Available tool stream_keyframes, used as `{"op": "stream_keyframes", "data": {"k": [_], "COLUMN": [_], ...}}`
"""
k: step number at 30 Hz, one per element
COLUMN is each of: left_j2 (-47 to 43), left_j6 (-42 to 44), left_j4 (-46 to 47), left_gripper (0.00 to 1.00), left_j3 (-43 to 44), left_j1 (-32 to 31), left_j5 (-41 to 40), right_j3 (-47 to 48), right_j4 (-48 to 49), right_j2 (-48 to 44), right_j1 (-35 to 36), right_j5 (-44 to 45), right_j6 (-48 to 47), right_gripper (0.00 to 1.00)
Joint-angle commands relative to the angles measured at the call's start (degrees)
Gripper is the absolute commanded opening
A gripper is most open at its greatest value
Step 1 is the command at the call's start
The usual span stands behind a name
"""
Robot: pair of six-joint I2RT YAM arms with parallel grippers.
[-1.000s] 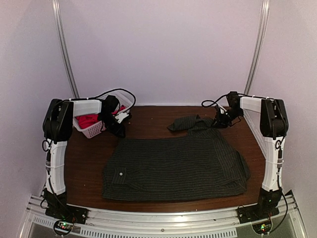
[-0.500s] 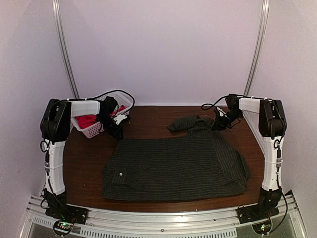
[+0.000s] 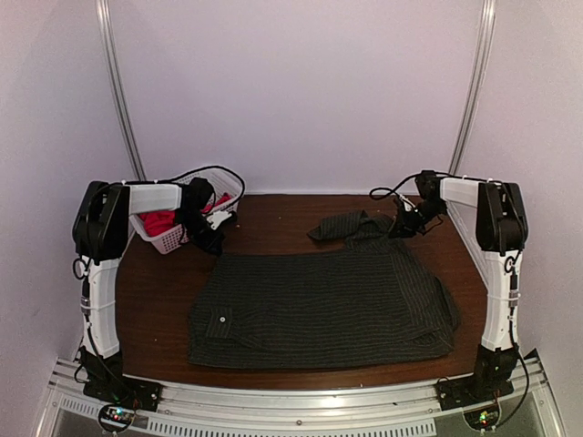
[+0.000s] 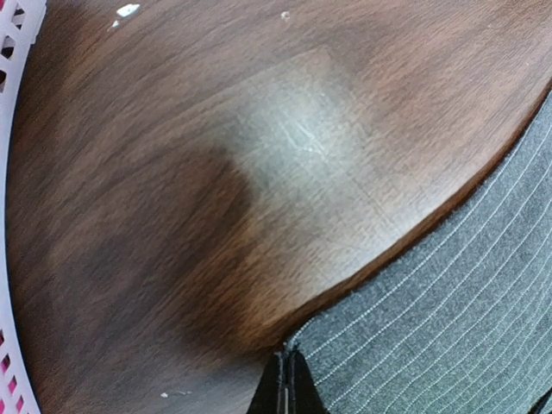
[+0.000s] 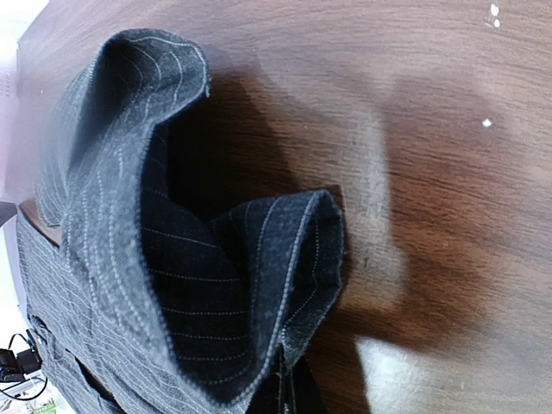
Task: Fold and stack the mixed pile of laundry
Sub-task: Pick up the 1/3-folded T-shirt from the center of the board, then fold the 1/3-folded T-shirt at the center of the board.
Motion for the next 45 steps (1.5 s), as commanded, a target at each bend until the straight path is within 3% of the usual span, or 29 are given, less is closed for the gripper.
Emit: {"op": "stream_keyframes", "data": {"k": [1,10,27,38,45], "left_j2": [-4.0,-11.2,-32.1,-44.2,-42.9], "left_j6": [-0.1,2.1,8.8,16.0,19.7], "left_j4": [2.1,6.1,16.0,17.0,17.9], "left_gripper": [0.00,0.00,0.00,0.00,0.00], "left_j3": [0.2,-3.5,-29.5,-44.0,-48.1], "left_j1": [0.6,0.6,0.6,-0.2,-5.5], "left_j5": [1.7,-0.4,2.2,3.3,-2.5], "right_j3": [2.2,1.1,-24.4,-38.9,-46.0], "right_j4": [-0.3,-2.2,0.3,2.3,5.7], "right_j2": [-3.9,-9.9,-28.7,-36.6,-34.9], "right_j1": [-0.8,-1.3,-1.3,-1.3,-1.3], "right_j5": [-0.2,-1.4,-6.4,-6.4,-6.1], "right_j6": [0.0,0.6,-1.2,1.7,4.6], "right_gripper": [0.00,0.00,0.00,0.00,0.00]}}
